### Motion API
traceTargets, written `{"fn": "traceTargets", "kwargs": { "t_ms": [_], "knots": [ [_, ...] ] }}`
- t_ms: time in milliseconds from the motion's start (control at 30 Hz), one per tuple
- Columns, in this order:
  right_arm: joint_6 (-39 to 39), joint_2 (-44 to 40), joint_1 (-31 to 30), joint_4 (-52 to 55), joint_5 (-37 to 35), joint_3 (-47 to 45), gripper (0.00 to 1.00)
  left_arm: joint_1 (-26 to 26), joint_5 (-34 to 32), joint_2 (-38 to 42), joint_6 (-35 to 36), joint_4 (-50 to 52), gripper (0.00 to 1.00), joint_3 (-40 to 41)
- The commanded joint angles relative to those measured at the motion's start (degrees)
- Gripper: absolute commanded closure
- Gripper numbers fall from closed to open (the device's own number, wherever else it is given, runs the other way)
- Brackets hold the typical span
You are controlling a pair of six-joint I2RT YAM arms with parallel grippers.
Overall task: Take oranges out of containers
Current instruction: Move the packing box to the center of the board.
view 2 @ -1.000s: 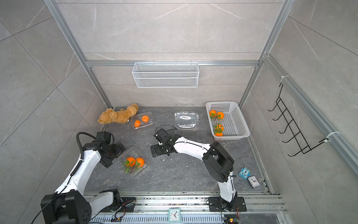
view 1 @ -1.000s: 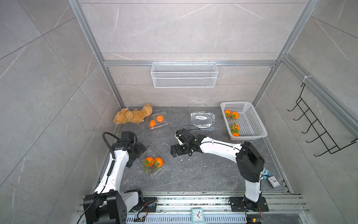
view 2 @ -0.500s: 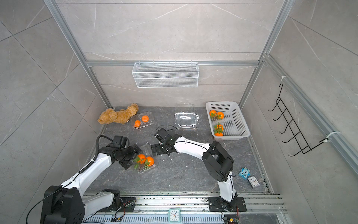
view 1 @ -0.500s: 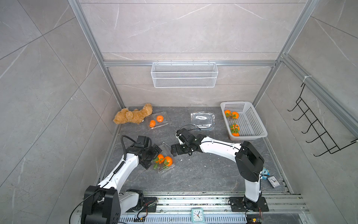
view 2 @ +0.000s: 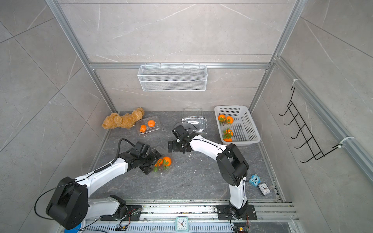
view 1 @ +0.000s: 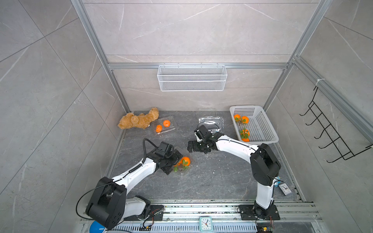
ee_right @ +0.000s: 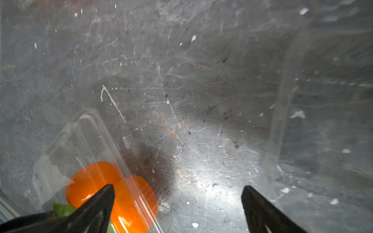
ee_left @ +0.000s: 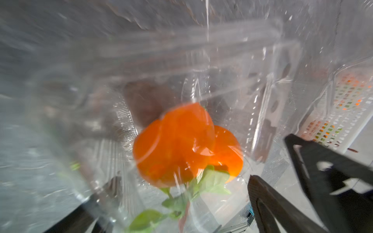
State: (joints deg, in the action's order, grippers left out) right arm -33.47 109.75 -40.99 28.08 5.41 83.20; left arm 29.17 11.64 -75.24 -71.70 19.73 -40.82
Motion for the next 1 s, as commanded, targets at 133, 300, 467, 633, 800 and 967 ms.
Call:
{"fn": "traceTargets", "kwargs": {
  "t_ms": [133, 300, 467, 633, 800, 967],
  "knots": [
    [-0.76, -8.17, 4.82, 1.81, 0.56, -1.95, 0.00, 7.06, -1.74, -7.31, -4.60, -7.75, 0.00, -7.76],
    [-1.38, -12.29, 8.12, 1.28, 0.42, -5.68, 0.00, 9.49, -1.97, -10.33, -7.44, -13.74, 0.01, -8.55],
    [-1.94, -16.65, 9.79, 2.47, 0.27, -9.24, 0.00, 10.92, -1.93, -12.02, -7.36, -15.53, 0.00, -10.98],
    [-7.56, -22.46, 9.79, 1.94, -1.85, -17.87, 0.00, 8.56, -3.14, -8.35, -0.89, -8.07, 0.00, -11.71],
    [-13.68, -26.78, 8.53, -0.82, -1.86, -26.20, 0.00, 0.03, 1.87, -4.55, 10.83, 3.67, 0.01, -10.80],
    [-19.18, -26.37, 2.13, -4.79, -3.22, -29.81, 0.00, -8.03, 3.29, 1.56, 16.50, 5.48, 0.00, -6.94]
  ]
}}
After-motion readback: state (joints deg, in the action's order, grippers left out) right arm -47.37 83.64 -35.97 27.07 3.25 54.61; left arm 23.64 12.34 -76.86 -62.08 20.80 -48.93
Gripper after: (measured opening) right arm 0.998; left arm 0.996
